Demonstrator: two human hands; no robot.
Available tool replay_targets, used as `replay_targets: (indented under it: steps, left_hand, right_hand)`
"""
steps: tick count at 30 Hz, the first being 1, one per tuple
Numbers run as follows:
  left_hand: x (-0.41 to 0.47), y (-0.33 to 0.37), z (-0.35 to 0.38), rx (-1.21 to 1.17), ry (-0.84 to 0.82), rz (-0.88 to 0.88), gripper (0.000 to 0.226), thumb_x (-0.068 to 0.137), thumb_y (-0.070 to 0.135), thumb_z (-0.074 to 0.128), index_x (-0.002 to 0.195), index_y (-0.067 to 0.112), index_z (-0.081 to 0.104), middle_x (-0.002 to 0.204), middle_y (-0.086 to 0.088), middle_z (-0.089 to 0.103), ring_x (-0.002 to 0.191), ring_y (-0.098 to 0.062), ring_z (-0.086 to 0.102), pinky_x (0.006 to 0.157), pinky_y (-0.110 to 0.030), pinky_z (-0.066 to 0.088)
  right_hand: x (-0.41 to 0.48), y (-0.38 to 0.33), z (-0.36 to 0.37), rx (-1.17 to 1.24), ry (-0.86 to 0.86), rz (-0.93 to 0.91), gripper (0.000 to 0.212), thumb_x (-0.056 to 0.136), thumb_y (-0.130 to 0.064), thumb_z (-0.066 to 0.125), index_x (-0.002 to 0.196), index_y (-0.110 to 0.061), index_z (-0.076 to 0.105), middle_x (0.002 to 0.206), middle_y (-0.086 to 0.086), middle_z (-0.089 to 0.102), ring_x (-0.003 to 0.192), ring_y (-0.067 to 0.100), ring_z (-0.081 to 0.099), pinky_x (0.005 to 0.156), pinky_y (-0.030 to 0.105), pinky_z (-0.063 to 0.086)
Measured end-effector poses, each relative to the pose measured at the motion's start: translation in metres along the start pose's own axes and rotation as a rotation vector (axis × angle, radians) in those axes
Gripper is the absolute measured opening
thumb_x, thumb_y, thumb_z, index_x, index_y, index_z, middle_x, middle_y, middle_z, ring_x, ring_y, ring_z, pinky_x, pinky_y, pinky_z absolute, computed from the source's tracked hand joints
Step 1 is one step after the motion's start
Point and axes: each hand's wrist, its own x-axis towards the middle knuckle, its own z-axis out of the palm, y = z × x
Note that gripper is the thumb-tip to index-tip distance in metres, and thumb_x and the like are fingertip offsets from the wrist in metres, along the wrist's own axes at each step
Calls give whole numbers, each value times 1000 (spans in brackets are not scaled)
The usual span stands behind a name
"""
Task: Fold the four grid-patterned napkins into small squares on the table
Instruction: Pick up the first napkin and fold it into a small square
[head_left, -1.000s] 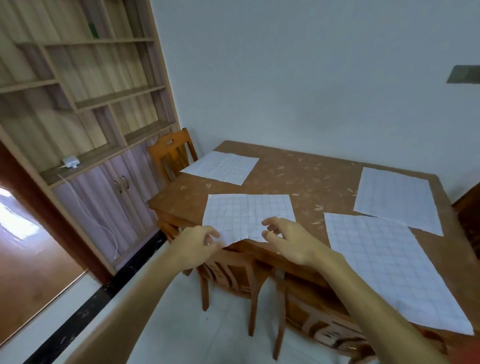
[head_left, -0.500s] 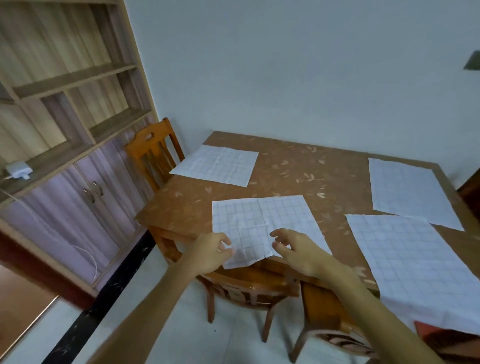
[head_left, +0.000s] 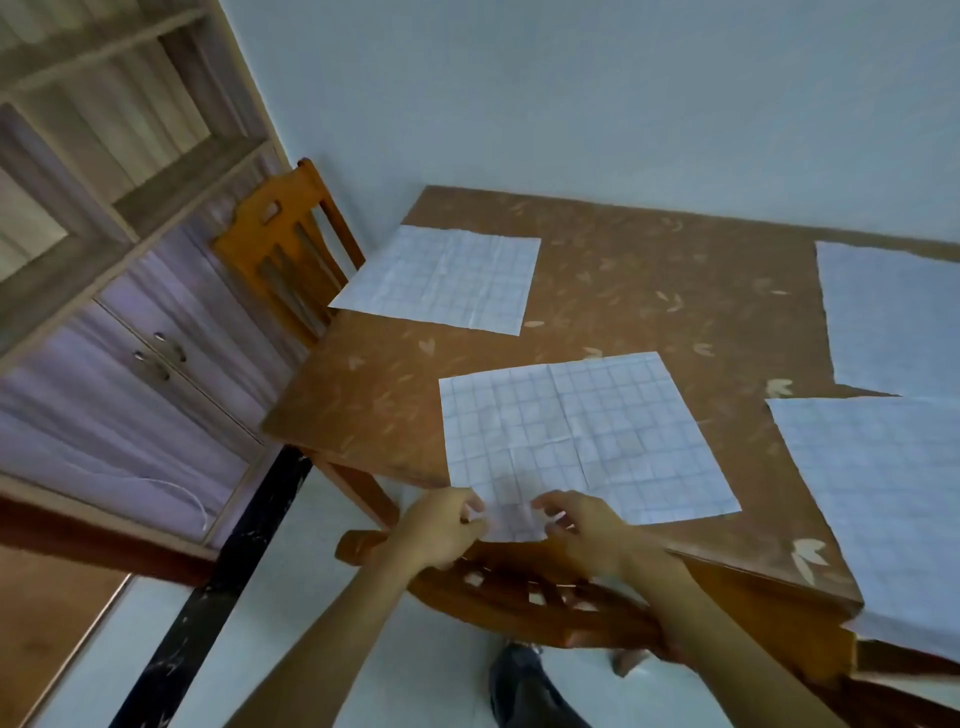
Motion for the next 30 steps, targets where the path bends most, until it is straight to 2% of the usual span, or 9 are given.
replay_targets:
  steps: [4, 7, 12, 15, 19, 23, 24, 27, 30]
  left_hand:
    - [42, -13, 9, -25, -89, -43, 23, 93, 41, 64, 110, 25, 69, 105, 4, 71, 93, -11, 69, 87, -37, 59]
    - [71, -31, 21, -77, -100, -92, 24, 93, 39, 64, 108, 22, 71, 109, 3, 71, 96, -11, 68, 88, -34, 58]
    - [93, -43, 39, -258, 51, -196, 12, 94, 17, 66, 102, 13, 73, 106, -4, 72, 101, -20, 66, 75, -17, 45]
    - [102, -42, 44, -389, 142, -242, 24, 95, 15, 65, 119, 11, 66, 113, -4, 68, 105, -19, 63, 74, -14, 45]
    - [111, -40, 46, -539, 143, -319, 34, 99, 19, 61, 133, 16, 58, 128, 0, 62, 115, -19, 59, 93, -30, 51]
    - [113, -44, 45, -553, 203, -352, 20, 94, 5, 64, 112, 10, 69, 106, -2, 68, 105, -23, 65, 68, -8, 48]
    - [112, -44, 41, -574, 198, -357, 17, 94, 3, 64, 109, 9, 70, 104, -3, 69, 102, -23, 66, 68, -10, 51]
    - [112, -37, 25, -631, 185, -377, 12, 94, 10, 66, 102, 14, 73, 105, -6, 72, 94, -22, 69, 83, -41, 62]
    - [110, -18, 5, -719, 162, -344, 21, 98, 9, 58, 97, 16, 77, 102, -6, 75, 93, -20, 72, 83, -42, 63]
  right_hand:
    - [29, 7, 8, 26, -73, 22, 35, 102, -23, 49, 137, -25, 53, 133, -2, 57, 105, 9, 55, 76, 12, 48]
    - [47, 10, 12, 28, -88, 10, 34, 101, -22, 49, 134, -25, 56, 133, 0, 58, 111, 14, 58, 89, 26, 53]
    - [68, 14, 22, -76, -45, -50, 40, 97, -13, 51, 136, -21, 55, 149, 5, 43, 137, 23, 39, 109, 28, 33]
    - [80, 16, 27, -92, -58, -50, 42, 97, -16, 52, 138, -22, 54, 155, 5, 37, 142, 25, 34, 113, 34, 33]
    - [95, 17, 29, -70, -41, -41, 41, 96, -14, 51, 135, -22, 56, 154, 6, 37, 141, 26, 35, 112, 35, 35]
    - [101, 15, 30, -61, -37, -25, 44, 95, -16, 56, 138, -25, 52, 156, 4, 34, 144, 25, 32, 116, 36, 31]
    - [102, 14, 29, -59, -37, -34, 47, 94, -17, 58, 140, -27, 51, 157, 3, 34, 144, 23, 31, 117, 36, 30]
    - [104, 10, 28, -78, -38, -72, 59, 91, -20, 64, 145, -29, 43, 158, 0, 32, 145, 21, 29, 118, 35, 27]
    - [102, 5, 28, -62, -27, -107, 86, 83, -43, 73, 153, -28, 27, 162, -4, 21, 149, 18, 20, 123, 38, 20]
